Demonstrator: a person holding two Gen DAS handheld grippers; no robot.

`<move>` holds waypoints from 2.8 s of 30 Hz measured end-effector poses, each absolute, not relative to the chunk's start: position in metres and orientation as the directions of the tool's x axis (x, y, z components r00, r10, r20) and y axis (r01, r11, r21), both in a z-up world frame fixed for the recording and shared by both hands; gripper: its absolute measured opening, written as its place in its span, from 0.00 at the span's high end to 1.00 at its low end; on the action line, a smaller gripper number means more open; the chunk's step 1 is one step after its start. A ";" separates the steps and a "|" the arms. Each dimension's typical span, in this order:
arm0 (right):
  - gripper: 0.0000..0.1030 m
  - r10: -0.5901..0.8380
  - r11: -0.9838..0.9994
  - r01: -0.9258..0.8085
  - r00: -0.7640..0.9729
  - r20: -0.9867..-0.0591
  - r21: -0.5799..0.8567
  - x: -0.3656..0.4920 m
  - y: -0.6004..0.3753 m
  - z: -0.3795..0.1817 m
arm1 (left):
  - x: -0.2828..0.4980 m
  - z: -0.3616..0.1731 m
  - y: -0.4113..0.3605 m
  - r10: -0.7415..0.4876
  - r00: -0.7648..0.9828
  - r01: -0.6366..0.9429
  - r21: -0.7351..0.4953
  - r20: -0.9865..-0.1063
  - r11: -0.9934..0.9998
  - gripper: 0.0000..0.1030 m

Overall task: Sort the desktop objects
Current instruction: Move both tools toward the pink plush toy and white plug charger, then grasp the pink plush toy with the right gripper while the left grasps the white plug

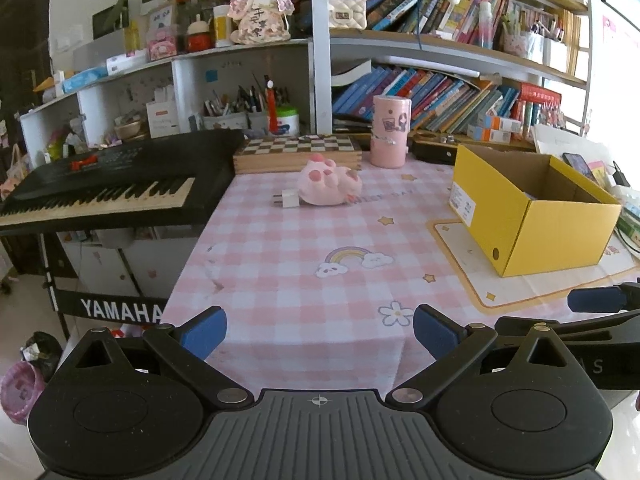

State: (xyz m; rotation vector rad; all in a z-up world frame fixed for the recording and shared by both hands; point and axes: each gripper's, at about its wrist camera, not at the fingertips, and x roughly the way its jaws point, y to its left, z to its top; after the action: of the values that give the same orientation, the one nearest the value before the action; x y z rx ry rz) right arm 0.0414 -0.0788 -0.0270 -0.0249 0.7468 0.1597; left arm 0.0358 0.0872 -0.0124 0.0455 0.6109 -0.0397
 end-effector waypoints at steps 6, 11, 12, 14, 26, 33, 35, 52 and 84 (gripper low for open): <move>0.23 0.129 0.988 -0.156 0.735 -0.665 0.019 0.043 -0.065 -0.021 | 0.032 -0.008 0.099 -0.029 0.837 0.052 0.026 -0.547 0.998 0.02; 0.23 0.133 0.986 -0.165 0.736 -0.664 0.015 0.044 -0.054 -0.018 | 0.030 -0.007 0.109 -0.021 0.841 0.039 0.021 -0.541 0.999 0.02; 0.23 0.135 0.986 -0.169 0.735 -0.665 0.013 0.044 -0.052 -0.018 | 0.030 -0.008 0.111 -0.018 0.841 0.034 0.020 -0.541 0.999 0.02; 0.23 0.139 0.984 -0.176 0.733 -0.666 0.011 0.044 -0.048 -0.018 | 0.029 -0.009 0.115 -0.015 0.838 0.025 0.012 -0.546 1.000 0.02; 0.23 0.163 0.979 -0.201 0.713 -0.682 0.024 0.071 -0.044 -0.027 | 0.054 -0.017 0.116 0.014 0.823 0.002 0.027 -0.567 1.000 0.02; 0.24 0.199 0.973 -0.221 0.688 -0.698 0.060 0.118 -0.044 -0.035 | 0.095 -0.019 0.114 0.045 0.808 -0.010 0.062 -0.587 0.998 0.02; 0.24 0.206 0.972 -0.226 0.680 -0.703 0.066 0.134 -0.045 -0.037 | 0.108 -0.022 0.113 0.042 0.801 -0.009 0.059 -0.598 0.998 0.02; 0.23 0.295 0.945 -0.302 0.625 -0.723 0.125 0.264 -0.059 -0.043 | 0.215 -0.026 0.101 0.129 0.748 -0.114 0.065 -0.651 0.991 0.02; 0.33 0.440 0.643 -0.761 0.463 -0.769 -0.091 0.457 0.043 -0.091 | 0.322 -0.044 0.116 0.234 0.695 -0.258 0.069 -0.680 0.964 0.02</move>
State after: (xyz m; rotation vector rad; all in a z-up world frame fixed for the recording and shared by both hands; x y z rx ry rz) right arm 0.4566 0.0426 -0.0914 -0.4609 0.7855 0.7703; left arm 0.3218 0.1156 -0.0444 -0.0324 0.7543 0.2746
